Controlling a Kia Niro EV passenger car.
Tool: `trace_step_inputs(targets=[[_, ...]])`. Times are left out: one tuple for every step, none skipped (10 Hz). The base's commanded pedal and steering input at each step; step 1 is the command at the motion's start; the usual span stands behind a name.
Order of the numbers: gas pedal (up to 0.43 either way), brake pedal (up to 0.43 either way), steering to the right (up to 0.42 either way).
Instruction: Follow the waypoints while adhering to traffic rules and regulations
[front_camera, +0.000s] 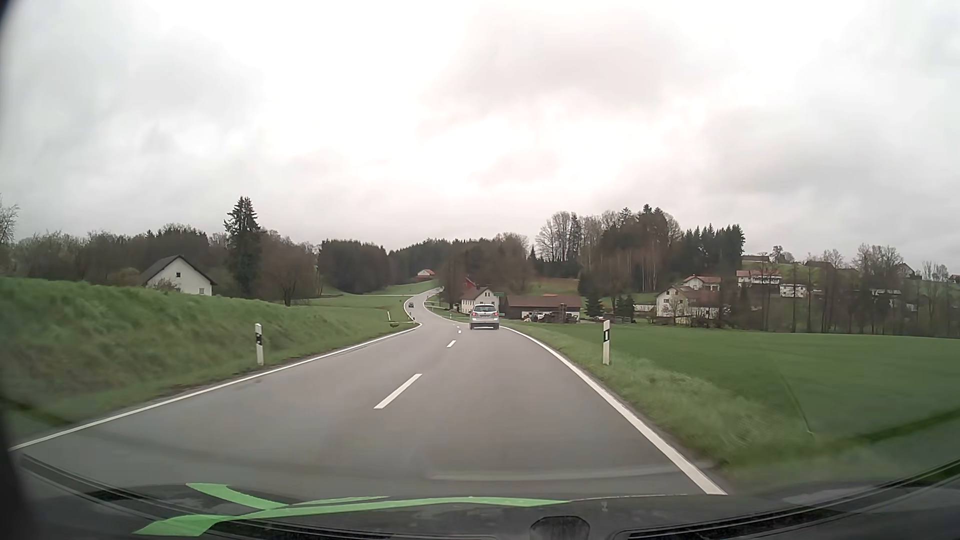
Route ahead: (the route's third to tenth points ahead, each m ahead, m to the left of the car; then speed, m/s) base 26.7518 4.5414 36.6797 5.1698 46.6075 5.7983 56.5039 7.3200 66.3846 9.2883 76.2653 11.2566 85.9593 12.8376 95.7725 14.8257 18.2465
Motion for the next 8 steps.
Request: trace_step_inputs(targets=[[0.02,0.0,-0.009],[0.0,0.0,-0.01],[0.0,0.0,-0.011],[0.008,0.0,-0.012],[0.067,0.0,-0.012],[0.087,0.0,-0.012],[0.087,0.0,-0.012],[0.087,0.0,-0.012]])
